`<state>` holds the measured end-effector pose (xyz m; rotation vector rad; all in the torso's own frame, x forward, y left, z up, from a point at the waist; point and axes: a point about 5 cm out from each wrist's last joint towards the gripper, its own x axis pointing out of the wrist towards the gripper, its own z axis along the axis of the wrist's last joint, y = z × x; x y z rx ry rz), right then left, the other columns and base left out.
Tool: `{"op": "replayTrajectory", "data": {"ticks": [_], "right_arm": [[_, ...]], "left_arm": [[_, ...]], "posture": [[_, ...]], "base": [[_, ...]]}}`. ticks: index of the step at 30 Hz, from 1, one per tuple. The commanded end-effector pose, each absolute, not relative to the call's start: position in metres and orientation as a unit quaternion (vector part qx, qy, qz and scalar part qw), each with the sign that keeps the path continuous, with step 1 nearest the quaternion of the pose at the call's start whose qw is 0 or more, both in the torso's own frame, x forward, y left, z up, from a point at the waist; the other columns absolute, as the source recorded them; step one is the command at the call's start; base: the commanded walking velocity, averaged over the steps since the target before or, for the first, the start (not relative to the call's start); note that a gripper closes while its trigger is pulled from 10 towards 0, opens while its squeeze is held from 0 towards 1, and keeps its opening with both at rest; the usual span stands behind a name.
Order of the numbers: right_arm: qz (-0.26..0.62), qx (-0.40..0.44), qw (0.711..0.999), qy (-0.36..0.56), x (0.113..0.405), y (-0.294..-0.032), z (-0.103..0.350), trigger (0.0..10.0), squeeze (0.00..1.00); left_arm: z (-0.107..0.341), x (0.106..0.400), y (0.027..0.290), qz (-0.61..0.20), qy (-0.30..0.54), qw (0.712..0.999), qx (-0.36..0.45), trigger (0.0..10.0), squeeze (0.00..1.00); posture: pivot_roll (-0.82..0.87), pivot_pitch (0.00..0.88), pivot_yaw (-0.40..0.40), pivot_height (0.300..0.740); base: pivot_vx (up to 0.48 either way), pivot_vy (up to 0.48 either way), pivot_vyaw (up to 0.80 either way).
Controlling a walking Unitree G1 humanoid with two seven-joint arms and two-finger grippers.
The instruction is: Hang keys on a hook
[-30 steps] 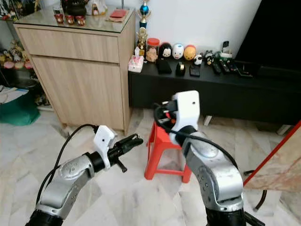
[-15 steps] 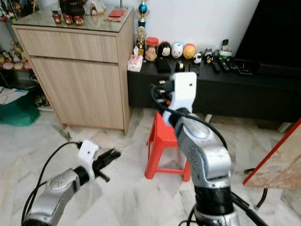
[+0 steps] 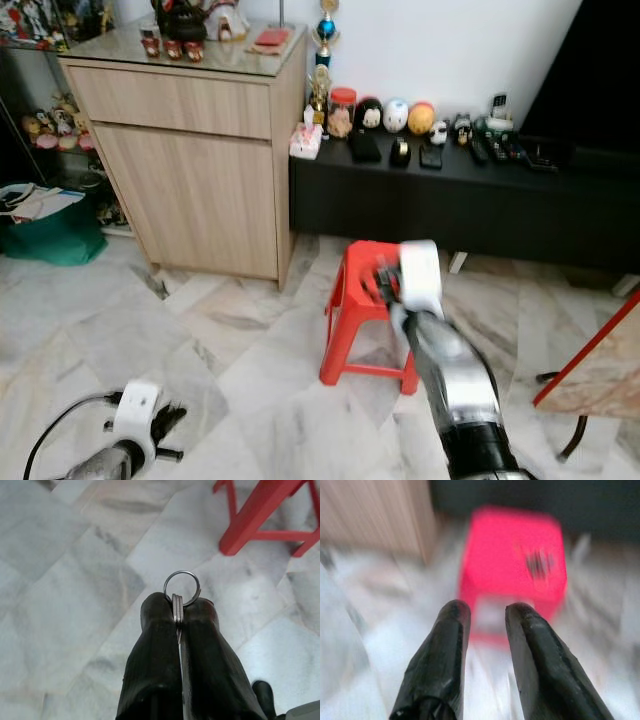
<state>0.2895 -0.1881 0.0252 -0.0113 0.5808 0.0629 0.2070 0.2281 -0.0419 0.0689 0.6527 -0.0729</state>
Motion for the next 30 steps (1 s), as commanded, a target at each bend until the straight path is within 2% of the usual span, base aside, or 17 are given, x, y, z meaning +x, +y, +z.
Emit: {"op": "replayTrajectory", "data": {"ticks": [1,3,12,16,19,30], "right_arm": [[0.015,-0.006,0.950,0.311,0.277,-0.200,0.006,10.0,0.00],[0.007,0.015,0.929,0.371,0.245,-0.205,-0.030,10.0,0.00],[-0.044,0.031,0.878,0.475,0.180,-0.209,-0.077,10.0,0.00],[-0.045,0.036,0.871,0.488,0.169,-0.206,-0.083,10.0,0.00],[-0.007,0.024,0.873,0.487,0.165,-0.200,-0.087,10.0,0.00],[-0.051,0.064,0.864,0.496,0.142,-0.200,-0.098,10.0,0.00]], "left_arm": [[-0.046,0.203,0.231,-0.015,0.326,0.945,0.032,10.0,0.00],[-0.053,0.195,0.235,0.005,0.341,0.940,0.025,10.0,0.00],[-0.070,0.174,0.235,0.019,0.398,0.917,0.024,10.0,0.00],[-0.076,0.167,0.230,0.015,0.416,0.909,0.021,10.0,0.00],[-0.081,0.162,0.226,0.013,0.426,0.905,0.024,10.0,0.00],[-0.087,0.160,0.209,0.012,0.442,0.897,0.022,10.0,0.00]], "posture": [[0.02,0.000,-0.068,0.722],[0.02,0.000,-0.071,0.722],[0.02,0.000,-0.072,0.722],[0.03,0.000,-0.070,0.722],[0.01,0.000,-0.061,0.722],[0.03,0.000,-0.046,0.722]], "base": [[0.000,0.000,0.00],[0.000,0.000,0.00],[0.000,0.000,0.00],[0.000,0.000,0.00],[0.000,0.000,0.00],[0.000,0.000,0.00]]}}
